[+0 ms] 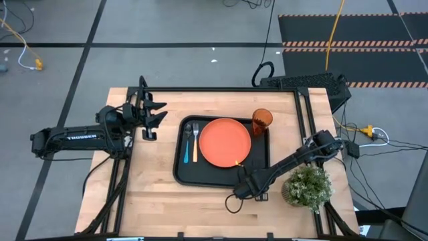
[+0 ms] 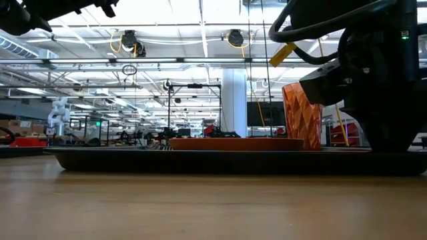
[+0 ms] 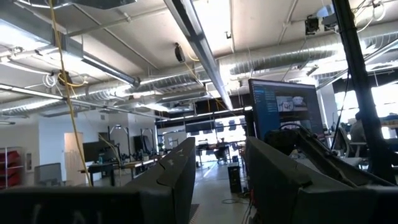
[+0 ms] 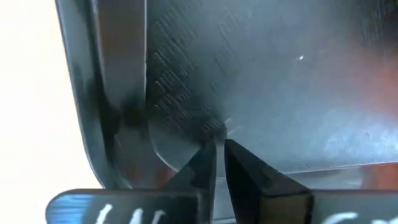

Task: Pick and place plate/cup/fork/spoon on tray
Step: Adjust the black serving tray

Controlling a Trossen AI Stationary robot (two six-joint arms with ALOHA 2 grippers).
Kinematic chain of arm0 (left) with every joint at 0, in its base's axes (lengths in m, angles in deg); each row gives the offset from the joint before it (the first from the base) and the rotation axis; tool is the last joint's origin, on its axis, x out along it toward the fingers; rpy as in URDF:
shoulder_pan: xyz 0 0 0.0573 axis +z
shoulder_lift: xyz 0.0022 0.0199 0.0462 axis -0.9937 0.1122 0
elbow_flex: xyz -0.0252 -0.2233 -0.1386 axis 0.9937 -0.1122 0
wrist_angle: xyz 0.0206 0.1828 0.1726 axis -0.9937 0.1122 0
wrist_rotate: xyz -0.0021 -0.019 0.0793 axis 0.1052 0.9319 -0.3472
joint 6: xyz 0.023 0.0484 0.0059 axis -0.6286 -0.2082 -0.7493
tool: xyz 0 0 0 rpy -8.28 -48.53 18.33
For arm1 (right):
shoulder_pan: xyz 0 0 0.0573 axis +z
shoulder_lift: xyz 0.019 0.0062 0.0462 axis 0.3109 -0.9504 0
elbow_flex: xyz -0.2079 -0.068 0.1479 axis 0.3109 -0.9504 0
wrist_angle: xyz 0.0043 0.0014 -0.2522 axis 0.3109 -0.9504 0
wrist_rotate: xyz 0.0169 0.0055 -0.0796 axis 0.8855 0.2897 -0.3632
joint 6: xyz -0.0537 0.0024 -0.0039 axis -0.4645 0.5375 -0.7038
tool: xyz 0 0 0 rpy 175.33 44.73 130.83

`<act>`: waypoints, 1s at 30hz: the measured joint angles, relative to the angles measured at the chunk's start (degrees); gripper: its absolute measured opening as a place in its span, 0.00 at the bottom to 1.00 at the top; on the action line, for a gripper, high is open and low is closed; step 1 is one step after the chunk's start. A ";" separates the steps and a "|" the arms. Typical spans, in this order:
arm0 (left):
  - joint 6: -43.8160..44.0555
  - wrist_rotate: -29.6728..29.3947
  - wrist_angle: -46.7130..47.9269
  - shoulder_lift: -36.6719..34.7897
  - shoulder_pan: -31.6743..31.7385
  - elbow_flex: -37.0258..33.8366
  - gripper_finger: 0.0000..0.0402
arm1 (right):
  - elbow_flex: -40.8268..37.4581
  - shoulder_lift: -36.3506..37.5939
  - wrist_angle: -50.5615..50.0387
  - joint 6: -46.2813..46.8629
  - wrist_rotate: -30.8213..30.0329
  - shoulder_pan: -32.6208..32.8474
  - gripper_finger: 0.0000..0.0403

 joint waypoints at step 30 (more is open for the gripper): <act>-0.01 -0.04 -0.04 0.00 -0.02 0.02 0.36 | 0.00 0.09 -5.52 5.04 -2.86 -0.60 0.06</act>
